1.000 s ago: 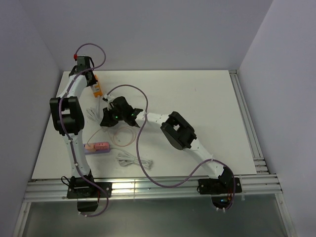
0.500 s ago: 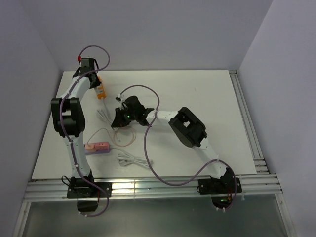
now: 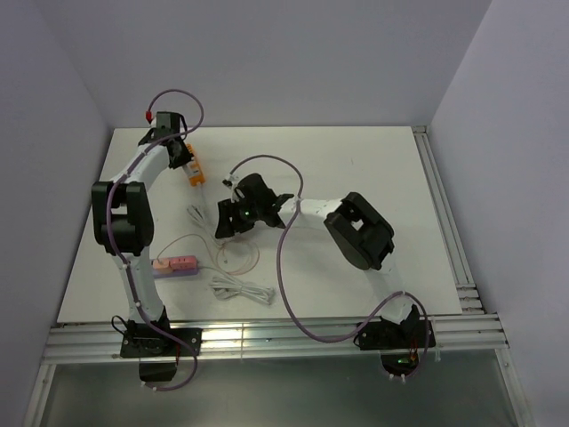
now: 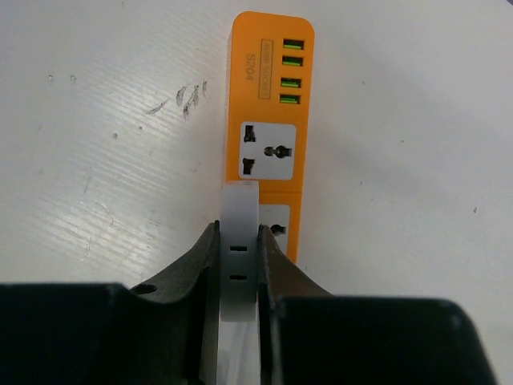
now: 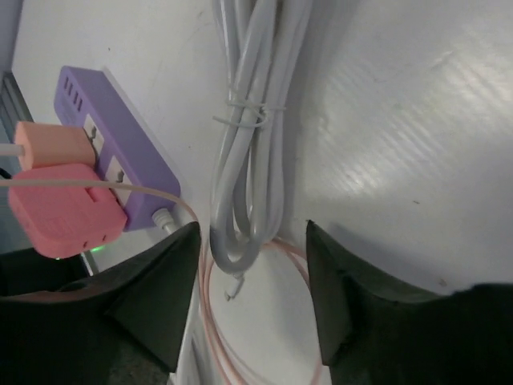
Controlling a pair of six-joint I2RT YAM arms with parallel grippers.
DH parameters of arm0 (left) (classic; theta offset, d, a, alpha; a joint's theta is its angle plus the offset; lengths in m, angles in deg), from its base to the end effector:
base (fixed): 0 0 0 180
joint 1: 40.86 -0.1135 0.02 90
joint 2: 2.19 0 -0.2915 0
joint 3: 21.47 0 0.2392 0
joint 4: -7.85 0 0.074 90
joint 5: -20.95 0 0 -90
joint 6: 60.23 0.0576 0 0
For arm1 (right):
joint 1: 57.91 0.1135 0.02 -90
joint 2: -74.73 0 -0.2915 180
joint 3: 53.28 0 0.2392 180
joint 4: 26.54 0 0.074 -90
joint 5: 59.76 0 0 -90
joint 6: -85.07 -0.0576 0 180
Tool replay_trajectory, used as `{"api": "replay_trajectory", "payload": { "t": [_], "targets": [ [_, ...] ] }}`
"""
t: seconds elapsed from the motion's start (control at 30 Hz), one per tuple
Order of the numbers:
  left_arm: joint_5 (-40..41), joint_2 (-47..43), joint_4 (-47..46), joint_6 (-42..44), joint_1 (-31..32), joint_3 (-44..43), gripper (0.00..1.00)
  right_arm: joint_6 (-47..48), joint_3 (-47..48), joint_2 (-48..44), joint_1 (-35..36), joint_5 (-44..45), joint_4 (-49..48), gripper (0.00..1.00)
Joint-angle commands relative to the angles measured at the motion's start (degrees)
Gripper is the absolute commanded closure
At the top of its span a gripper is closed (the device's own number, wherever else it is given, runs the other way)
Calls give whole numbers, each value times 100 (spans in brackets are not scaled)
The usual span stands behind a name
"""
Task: Insert the plug
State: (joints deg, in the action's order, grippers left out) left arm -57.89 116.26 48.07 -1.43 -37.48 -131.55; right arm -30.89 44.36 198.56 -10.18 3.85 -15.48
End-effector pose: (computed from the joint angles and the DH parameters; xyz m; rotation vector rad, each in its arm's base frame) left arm 0.4817 -0.0173 0.2371 -0.6620 2.3050 -0.0457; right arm 0.3153 0.3849 0.1741 -0.7296 2.3118 1.1678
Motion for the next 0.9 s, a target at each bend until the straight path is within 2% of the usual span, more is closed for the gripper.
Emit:
{"api": "replay_trajectory", "payload": {
  "t": [0.0,0.07,0.1,0.17,0.2,0.27,0.3,0.4,0.53,0.87],
  "targets": [
    [-167,205,981,-123,198,353,100,-76,475,-623,-404,-165,108,36],
    [-175,126,947,-114,260,448,100,-225,915,-449,-640,-190,205,33],
    [-201,91,929,-106,277,501,100,-287,1535,-73,-737,-313,302,34],
    [-211,-32,885,-106,321,642,100,-410,2372,481,-1000,-419,661,38],
    [-202,-59,876,-88,330,677,100,-445,3238,1058,-1063,-524,872,39],
    [-167,-112,867,-88,356,792,100,-769,4112,1650,-1168,-673,1023,43],
    [-167,-190,876,-79,357,827,100,-945,4769,2158,-1256,-709,901,45],
    [-140,-314,894,-70,357,950,100,-1604,5398,2810,-1344,-692,375,52],
    [-263,-489,850,-79,357,1151,100,-2386,5567,3226,-1327,-665,-224,54],
    [-527,-938,665,-141,400,1644,100,-2230,4995,3138,-967,-674,-577,50]
  ]
}}
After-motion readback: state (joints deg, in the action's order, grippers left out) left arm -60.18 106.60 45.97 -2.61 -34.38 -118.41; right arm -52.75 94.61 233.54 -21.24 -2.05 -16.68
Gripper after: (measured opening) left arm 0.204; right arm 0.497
